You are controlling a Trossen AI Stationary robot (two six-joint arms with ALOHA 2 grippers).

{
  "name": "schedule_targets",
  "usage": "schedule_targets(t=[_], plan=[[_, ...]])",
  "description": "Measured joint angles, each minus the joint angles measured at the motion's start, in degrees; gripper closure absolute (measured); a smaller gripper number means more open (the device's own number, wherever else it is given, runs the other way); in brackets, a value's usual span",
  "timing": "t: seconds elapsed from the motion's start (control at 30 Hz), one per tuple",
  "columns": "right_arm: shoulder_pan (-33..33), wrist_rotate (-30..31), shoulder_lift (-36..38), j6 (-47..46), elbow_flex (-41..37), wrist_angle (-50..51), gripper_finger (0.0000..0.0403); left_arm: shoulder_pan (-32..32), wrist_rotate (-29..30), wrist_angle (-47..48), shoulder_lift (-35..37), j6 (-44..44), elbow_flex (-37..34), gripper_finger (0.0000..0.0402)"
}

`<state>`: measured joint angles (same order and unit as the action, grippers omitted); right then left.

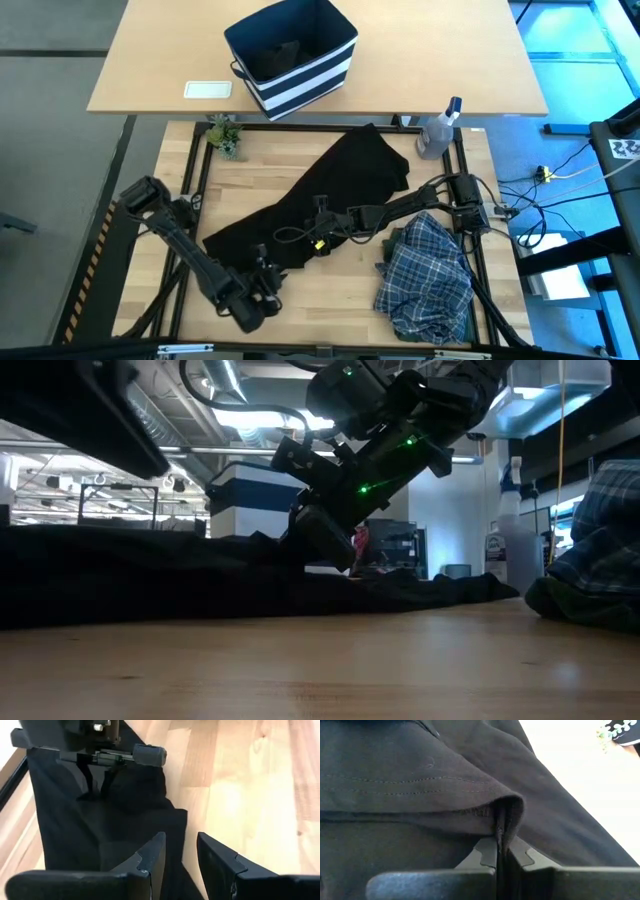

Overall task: Fold Laundry from Bin
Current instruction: Fold the black shirt

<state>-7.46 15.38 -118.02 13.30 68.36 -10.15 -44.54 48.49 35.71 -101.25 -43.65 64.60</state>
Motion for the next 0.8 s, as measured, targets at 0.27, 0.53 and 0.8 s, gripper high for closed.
schedule_targets(t=[0.27, 0.53, 0.8], plan=[[0.0, 0.0, 0.0, 0.01, 0.0, -0.01, 0.0393, 4.06, -4.48, -3.28, -0.04, 6.57, -2.23, 0.0295], [0.0, 0.0, 0.0, 0.02, 0.0, -0.02, 0.0392, 4.51, -5.24, -6.46, -0.04, 11.3, -5.9, 0.0295], [0.0, -0.02, 0.0, 0.02, 0.0, -0.02, 0.0391, 4.81, 2.99, 1.01, -0.04, 12.84, -6.47, 0.0295]])
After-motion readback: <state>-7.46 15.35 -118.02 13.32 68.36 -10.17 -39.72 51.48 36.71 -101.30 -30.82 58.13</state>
